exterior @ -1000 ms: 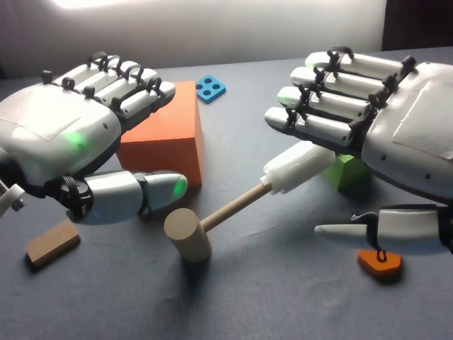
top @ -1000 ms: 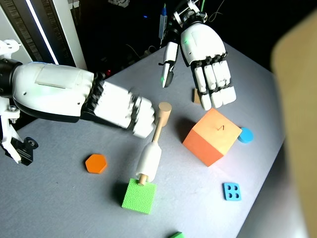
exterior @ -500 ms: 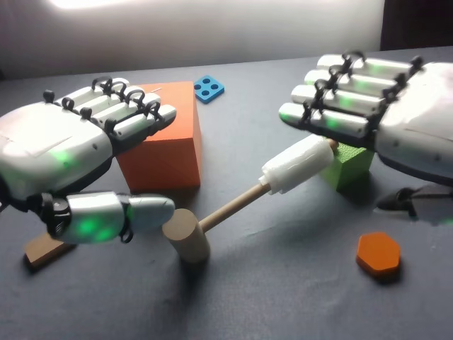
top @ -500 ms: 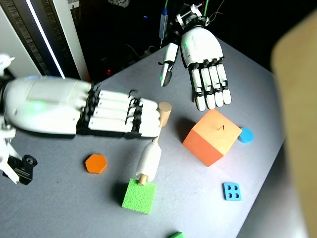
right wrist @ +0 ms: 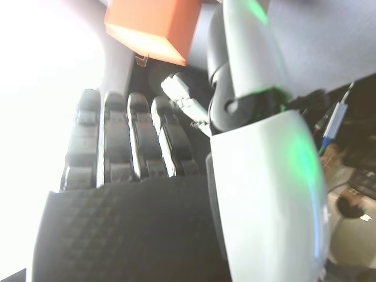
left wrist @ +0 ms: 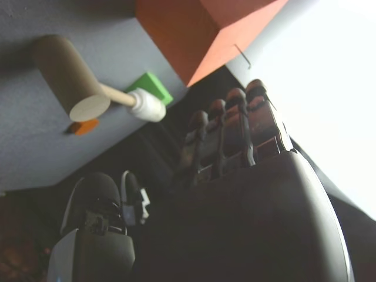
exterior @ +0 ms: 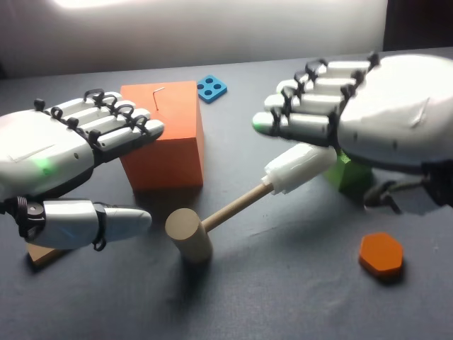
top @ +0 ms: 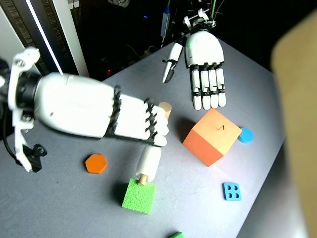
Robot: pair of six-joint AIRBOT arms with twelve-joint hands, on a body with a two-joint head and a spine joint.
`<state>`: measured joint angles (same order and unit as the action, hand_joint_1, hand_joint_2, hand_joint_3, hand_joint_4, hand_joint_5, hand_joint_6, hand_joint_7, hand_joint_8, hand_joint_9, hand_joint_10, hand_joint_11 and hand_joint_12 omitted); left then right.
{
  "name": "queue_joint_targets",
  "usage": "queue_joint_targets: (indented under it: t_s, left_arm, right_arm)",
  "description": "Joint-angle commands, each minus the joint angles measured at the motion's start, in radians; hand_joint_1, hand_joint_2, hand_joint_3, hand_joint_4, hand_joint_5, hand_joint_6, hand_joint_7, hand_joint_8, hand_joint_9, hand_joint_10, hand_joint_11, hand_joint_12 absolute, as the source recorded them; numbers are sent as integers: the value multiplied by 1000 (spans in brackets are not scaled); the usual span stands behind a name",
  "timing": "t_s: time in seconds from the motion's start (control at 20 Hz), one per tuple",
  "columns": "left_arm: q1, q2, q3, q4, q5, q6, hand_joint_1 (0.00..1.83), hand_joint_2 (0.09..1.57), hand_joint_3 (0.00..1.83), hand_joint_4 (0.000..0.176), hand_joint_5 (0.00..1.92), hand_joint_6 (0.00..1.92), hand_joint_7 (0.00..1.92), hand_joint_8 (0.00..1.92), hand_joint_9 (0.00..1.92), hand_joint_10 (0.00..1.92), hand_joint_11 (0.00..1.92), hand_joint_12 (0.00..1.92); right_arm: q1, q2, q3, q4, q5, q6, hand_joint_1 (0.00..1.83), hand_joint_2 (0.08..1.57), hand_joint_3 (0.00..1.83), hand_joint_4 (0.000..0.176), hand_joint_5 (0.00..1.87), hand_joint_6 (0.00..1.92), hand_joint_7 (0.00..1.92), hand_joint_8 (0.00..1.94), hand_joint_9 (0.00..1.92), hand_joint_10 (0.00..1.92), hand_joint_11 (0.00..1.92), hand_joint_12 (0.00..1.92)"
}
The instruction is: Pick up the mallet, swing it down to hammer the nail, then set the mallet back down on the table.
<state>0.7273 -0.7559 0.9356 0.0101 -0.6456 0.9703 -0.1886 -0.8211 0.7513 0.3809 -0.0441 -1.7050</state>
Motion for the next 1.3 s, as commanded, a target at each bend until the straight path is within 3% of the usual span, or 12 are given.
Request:
queue_joint_targets:
  t_s: [0.0, 0.2, 0.25, 0.3, 0.35, 0.5, 0.65, 0.8, 0.95, 1.0, 1.05, 1.25]
  left_arm:
    - [-11, 3, 9, -9, -73, 8, 0, 1237, 13, 0, 65, 18, 49, 14, 6, 2, 0, 0]
    - [-11, -21, 44, -6, -79, 9, 0, 1258, 19, 0, 53, 8, 42, 7, 0, 0, 0, 0]
    - [-14, -30, 55, -4, -84, 9, 0, 1270, 22, 0, 57, 9, 49, 9, 3, 1, 0, 0]
    - [-18, -41, 69, -4, -88, 8, 0, 1273, 20, 0, 57, 7, 45, 5, 0, 0, 0, 0]
    - [-19, -46, 77, -4, -92, 5, 0, 1273, 20, 0, 57, 7, 45, 5, 0, 0, 0, 0]
    - [-19, -63, 103, -4, -108, -3, 0, 1276, 16, 0, 78, 13, 69, 13, 12, 5, 0, 0]
    - [-17, -72, 122, -4, -110, -11, 0, 1282, 15, 0, 57, 2, 41, 2, 0, 0, 0, 0]
    - [-12, -74, 126, -4, -111, -20, 0, 1281, 11, 0, 44, 0, 34, 0, 0, 0, 0, 0]
    - [-11, -85, 133, -4, -111, -29, 0, 1281, 9, 0, 53, 4, 47, 5, 0, 0, 0, 0]
    - [-11, -88, 135, -4, -111, -32, 0, 1278, 7, 0, 56, 5, 50, 6, 1, 0, 0, 0]
    - [-11, -90, 136, -4, -111, -34, 0, 1275, 5, 0, 59, 6, 46, 4, 0, 0, 0, 0]
    - [-11, -98, 143, -11, -111, -38, 0, 1276, 4, 0, 71, 9, 43, 6, 0, 0, 0, 0]
  right_arm:
    - [14, 9, 0, -2, 102, -33, 1168, 962, 1, 0, 0, 0, 0, 0, 0, 0, 0, 294]
    - [1, 9, -9, 10, 157, -41, 1209, 971, 0, 0, 0, 0, 0, 0, 0, 0, 0, 277]
    - [1, 10, -23, 195, 201, -233, 1202, 979, 2, 0, 0, 0, 0, 0, 0, 0, 0, 215]
    - [-9, -4, -54, 554, 352, -712, 1214, 953, 0, 0, 0, 0, 0, 0, 0, 0, 0, 318]
    - [-17, -20, -67, 663, 424, -868, 1214, 953, 0, 0, 0, 0, 0, 0, 0, 0, 0, 318]
    - [5, -40, -71, 1019, 422, -1067, 1185, 973, 3, 0, 0, 0, 0, 0, 0, 0, 0, 232]
    - [36, -95, -57, 1333, 525, -1306, 1176, 981, 6, 0, 0, 0, 0, 0, 0, 0, 0, 375]
    - [42, -156, -5, 1403, 557, -1306, 1182, 998, 8, 0, 0, 0, 0, 0, 0, 0, 0, 316]
    - [28, -216, 66, 1500, 541, -1306, 1193, 973, 0, 0, 5, 1, 0, 0, 0, 0, 0, 492]
    - [15, -240, 87, 1500, 536, -1306, 1182, 998, 6, 0, 0, 0, 0, 0, 0, 0, 0, 371]
    - [5, -260, 102, 1500, 535, -1306, 1207, 959, 0, 0, 24, 7, 11, 2, 10, 3, 0, 542]
    - [-13, -325, 148, 1501, 526, -1305, 1145, 984, 2, 0, 0, 0, 0, 0, 0, 0, 0, 516]
